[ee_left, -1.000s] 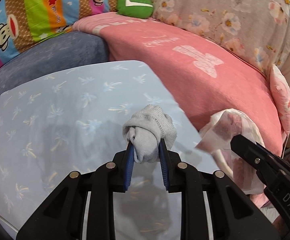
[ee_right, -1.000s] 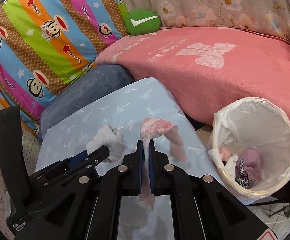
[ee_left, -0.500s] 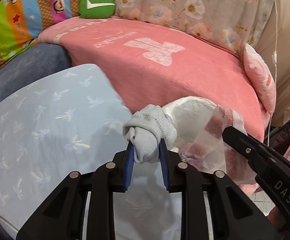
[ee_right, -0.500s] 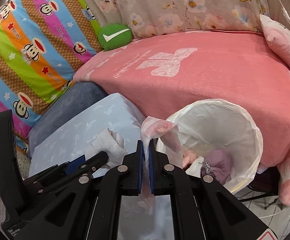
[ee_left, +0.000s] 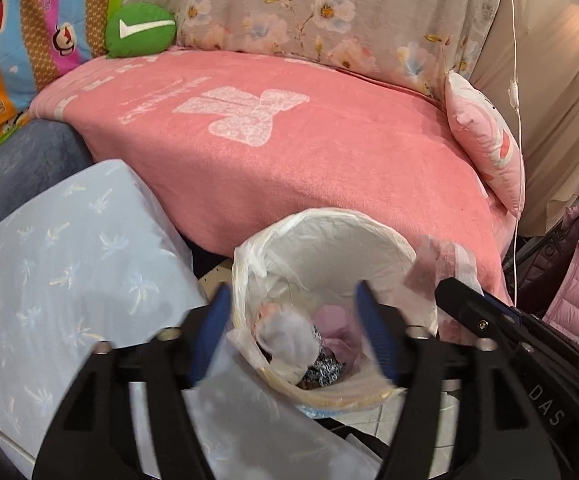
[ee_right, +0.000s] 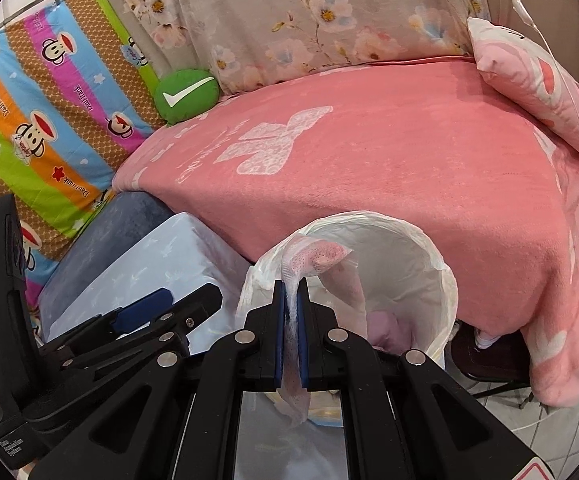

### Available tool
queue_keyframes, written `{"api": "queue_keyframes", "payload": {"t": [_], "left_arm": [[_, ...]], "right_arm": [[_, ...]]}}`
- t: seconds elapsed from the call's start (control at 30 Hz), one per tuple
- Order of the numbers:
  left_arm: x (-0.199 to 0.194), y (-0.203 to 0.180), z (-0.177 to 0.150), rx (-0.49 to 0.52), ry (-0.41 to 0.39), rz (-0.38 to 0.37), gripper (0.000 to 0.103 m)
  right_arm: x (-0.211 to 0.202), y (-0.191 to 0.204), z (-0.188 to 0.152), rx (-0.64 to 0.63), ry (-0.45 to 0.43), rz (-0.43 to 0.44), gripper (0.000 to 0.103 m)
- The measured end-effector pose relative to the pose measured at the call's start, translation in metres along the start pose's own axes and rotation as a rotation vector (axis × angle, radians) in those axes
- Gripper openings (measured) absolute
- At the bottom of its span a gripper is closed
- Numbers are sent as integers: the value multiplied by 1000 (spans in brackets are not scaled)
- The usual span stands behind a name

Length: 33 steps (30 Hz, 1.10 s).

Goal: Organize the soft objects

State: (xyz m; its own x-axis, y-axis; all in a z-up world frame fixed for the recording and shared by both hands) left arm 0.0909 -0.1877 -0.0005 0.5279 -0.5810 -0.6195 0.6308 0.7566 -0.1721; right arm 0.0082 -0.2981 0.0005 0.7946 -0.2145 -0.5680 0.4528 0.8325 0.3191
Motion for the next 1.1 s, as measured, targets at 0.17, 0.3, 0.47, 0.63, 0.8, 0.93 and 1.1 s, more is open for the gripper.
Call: {"api": "queue_keyframes", "payload": {"t": [0.17, 0.3, 0.47, 0.63, 0.8, 0.93, 1.1], "left_arm": [[-1, 3, 0, 15, -11, 27, 71], [-3, 9, -4, 11, -10, 57, 71], [-5, 18, -10, 20, -4, 101, 71], [-12, 27, -14, 6, -6, 124, 76], [-21, 33, -16, 1, -20, 140, 76], [-28, 38, -17, -4, -29, 153, 76], [-35, 41, -22, -6, -31, 168, 76]], "right_arm": [[4, -5, 5, 2, -4, -8, 7], [6, -4, 6, -5, -7, -8, 13], [7, 4, 5, -27, -5, -7, 26], [7, 13, 5, -61, -5, -9, 39], [5, 20, 8, -72, -10, -5, 42], [1, 26, 4, -88, -6, -1, 44], [-3, 31, -6, -127, 8, -15, 48]]}}
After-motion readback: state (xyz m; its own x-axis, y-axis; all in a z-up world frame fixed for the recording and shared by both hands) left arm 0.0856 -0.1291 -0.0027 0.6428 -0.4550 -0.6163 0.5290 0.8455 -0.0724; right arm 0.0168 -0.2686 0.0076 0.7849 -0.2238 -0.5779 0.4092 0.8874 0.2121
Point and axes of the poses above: each gripper's, at about its wrist camera, not at the fingertips, and x roughly the way its jaws point, y to its left, z to its top, the point moved 2 cm from there along x, roughly the way its jaws point, and after that the axes turned 7 degrees about -y, right-handed, at the moved point
